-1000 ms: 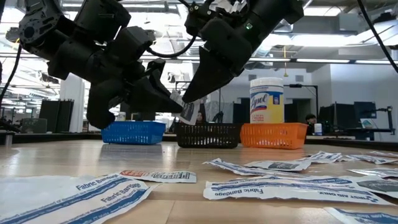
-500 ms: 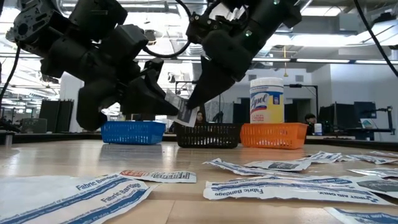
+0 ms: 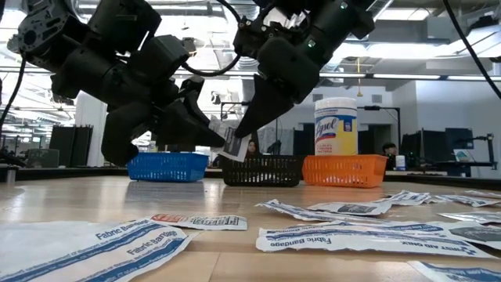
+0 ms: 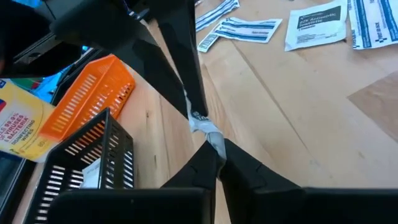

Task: Pick & Place First Aid Supplies
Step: Put the towelette pack into the black bin

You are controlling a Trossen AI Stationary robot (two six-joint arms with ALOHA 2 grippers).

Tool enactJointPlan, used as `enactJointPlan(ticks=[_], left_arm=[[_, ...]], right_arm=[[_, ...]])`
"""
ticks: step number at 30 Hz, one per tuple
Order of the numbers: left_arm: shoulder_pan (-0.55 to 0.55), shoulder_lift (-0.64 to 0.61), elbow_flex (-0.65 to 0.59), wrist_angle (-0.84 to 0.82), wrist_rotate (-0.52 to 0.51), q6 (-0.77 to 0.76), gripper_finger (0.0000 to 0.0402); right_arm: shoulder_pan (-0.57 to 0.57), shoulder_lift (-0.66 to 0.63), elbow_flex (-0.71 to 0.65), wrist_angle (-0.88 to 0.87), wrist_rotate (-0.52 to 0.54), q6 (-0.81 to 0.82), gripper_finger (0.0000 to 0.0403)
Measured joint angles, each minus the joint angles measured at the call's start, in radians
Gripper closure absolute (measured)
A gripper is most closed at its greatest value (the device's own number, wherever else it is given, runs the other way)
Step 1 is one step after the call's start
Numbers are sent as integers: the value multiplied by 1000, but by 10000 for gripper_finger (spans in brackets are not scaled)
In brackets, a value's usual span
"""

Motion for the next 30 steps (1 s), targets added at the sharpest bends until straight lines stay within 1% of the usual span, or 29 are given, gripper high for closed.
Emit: enactJointPlan(ticks=[3,8,10,14,18,21,24,27,30], left_arm=[[0,0,0,2,-19,0,382],[0,0,0,3,-23,-26,391],[0,-1,2,7,-25,-27,391],[0,1,-2,-15,-26,-37,383],[0,1,-1,-9,-26,-69,388],[0,1,-1,-7,-26,-72,391],[0,1,-1,-5,-26,-72,386],[0,1,-1,0,-26,-72,382],[0,1,-1,7,-26,-72,385]], right_arm=[[8,-18,0,-20,1,0,383],[8,-55,1,-45,2,0,400],[8,-65,1,-55,2,6,399],[8,-68,1,-59,2,15,395],[8,-66,1,-60,2,15,391],[9,-65,1,-40,5,8,378],[9,-65,1,7,21,0,356],[9,-64,1,11,23,0,333],[9,-64,1,12,23,5,313]])
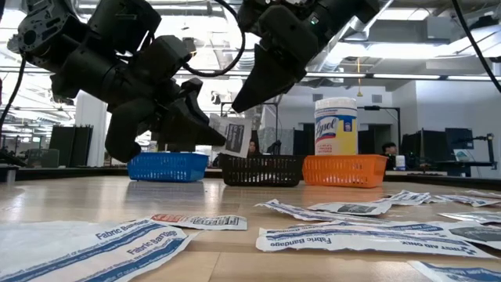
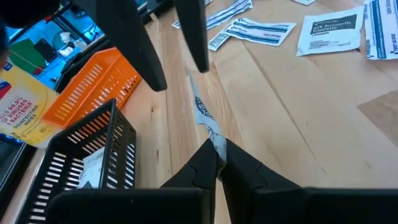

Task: Pick & Place First Aid Supplies
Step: Put the towelette pack into the black bin

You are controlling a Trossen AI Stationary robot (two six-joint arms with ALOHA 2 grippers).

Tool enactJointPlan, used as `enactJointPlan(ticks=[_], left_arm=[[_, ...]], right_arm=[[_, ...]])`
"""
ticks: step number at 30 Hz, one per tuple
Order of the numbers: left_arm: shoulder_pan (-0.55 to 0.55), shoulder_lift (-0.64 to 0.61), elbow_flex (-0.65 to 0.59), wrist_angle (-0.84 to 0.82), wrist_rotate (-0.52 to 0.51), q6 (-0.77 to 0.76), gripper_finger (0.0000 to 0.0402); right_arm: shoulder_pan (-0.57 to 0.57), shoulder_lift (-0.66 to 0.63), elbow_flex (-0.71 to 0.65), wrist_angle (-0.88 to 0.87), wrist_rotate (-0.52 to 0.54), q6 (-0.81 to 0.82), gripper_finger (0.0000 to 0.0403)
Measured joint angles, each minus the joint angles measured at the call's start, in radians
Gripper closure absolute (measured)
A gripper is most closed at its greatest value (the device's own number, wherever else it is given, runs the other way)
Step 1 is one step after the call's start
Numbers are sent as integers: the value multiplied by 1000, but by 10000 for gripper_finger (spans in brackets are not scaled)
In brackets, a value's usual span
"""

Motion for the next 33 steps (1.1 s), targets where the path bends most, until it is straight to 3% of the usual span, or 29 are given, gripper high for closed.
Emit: enactJointPlan(ticks=[8,13,18,24,33], left_arm=[[0,0,0,101,-46,3,385],[0,0,0,102,-46,3,391],[0,0,0,113,-49,3,386],[1,0,0,117,-51,3,387],[1,0,0,116,-82,-14,371]], right_arm=[[-2,1,0,17,0,-5,275],[-14,2,0,26,0,-23,271],[-28,2,0,23,0,26,309],[-27,2,0,21,-1,21,390],[-19,0,0,18,7,28,399]])
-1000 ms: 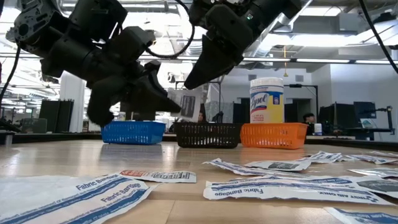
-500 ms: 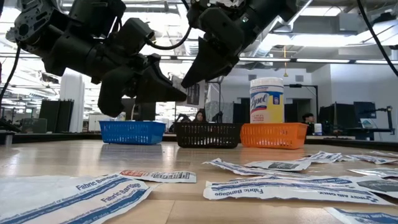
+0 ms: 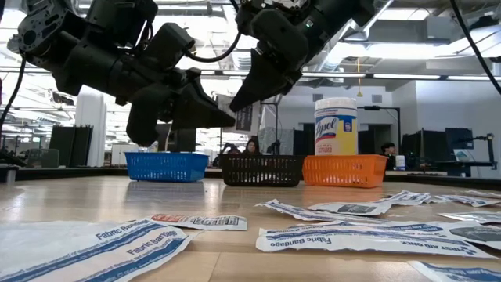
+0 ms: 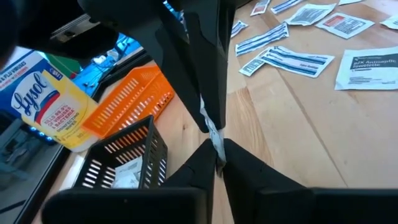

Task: Pick & Place First Aid Supplies
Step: Put the towelette pack into the black bin

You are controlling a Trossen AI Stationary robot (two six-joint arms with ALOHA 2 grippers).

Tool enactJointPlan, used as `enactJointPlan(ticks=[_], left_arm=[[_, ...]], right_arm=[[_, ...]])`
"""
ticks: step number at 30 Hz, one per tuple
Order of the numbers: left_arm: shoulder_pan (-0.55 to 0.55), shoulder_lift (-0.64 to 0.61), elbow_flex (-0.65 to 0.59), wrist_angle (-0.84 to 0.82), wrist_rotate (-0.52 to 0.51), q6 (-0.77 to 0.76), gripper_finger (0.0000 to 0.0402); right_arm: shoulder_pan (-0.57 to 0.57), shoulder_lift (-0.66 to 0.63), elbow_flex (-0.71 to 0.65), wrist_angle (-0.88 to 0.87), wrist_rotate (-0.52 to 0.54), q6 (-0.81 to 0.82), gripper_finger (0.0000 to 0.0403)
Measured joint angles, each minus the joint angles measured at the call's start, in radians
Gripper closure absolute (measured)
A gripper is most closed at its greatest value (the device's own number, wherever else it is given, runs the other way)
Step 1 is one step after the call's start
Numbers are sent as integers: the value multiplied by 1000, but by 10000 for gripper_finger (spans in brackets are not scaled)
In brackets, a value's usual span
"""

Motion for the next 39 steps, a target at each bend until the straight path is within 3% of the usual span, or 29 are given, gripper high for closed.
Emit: enactJointPlan(ticks=[5,11,13,15,16,18,20,23,26,29,34,39], left_arm=[[0,0,0,0,-59,-9,341],[18,0,0,0,-353,12,293],[20,0,0,0,-338,-4,280],[18,0,0,0,-256,-50,270],[16,0,0,0,-207,-79,267],[12,0,0,0,-123,-129,264],[2,0,0,0,-96,-169,263],[-4,0,0,0,-94,-193,266],[-13,-1,0,0,-96,-196,270],[-33,-1,0,0,-95,-203,274],[-44,-1,0,0,-95,-204,279],[-27,-1,0,0,-96,-209,280]], right_arm=[[-1,-2,0,-42,122,4,401],[-19,-39,22,-319,238,87,399],[-35,-55,22,-348,331,105,401],[-66,-64,22,-352,381,99,401],[-88,-71,22,-350,366,80,401],[-134,-92,22,-369,237,24,402],[-179,-131,22,-402,129,4,402],[-225,-226,21,-413,107,0,402],[-272,-329,-41,-283,80,-1,402],[-311,-385,-183,-68,-36,-5,402],[-336,-343,-364,195,-90,8,402],[-337,-238,-376,309,-144,-38,402]])
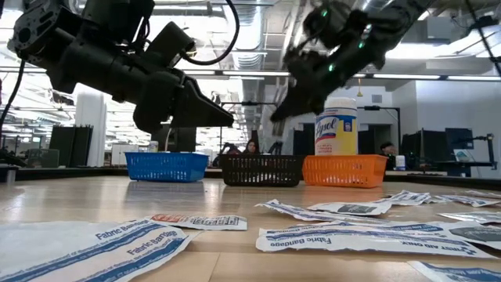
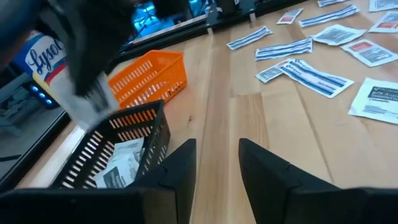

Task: Pick & Place First Aid Supplies
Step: Put the towelette pack into the black bin, then put the ointment pack into the orange bin

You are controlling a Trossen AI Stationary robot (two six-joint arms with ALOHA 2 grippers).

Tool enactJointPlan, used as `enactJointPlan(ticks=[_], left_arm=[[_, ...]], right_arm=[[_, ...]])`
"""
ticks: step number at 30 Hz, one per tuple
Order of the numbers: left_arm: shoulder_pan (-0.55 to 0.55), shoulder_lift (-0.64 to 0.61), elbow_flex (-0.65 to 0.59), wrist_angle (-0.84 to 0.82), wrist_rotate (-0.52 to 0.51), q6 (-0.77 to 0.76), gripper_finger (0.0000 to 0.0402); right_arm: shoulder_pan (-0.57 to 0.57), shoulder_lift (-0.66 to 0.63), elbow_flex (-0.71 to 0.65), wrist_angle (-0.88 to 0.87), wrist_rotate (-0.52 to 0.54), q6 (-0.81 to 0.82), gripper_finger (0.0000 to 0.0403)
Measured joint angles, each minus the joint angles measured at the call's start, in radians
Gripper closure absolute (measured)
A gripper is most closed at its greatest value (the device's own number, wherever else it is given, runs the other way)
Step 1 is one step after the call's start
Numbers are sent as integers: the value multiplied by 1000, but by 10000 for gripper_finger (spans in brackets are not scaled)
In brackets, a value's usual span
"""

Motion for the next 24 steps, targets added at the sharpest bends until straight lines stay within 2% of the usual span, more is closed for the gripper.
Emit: enactJointPlan(ticks=[4,8,17,19,24], left_arm=[[7,0,0,0,4,-13,280],[8,0,0,0,8,-14,280],[2,0,0,0,10,-114,280],[-1,0,0,0,62,-123,280],[-10,0,0,4,364,-161,280]], right_arm=[[3,78,35,-5,-13,-4,393],[2,125,78,-23,8,-6,357],[20,81,135,-83,11,-6,271],[31,36,161,-172,12,-6,259],[91,-105,197,-344,14,10,244]])
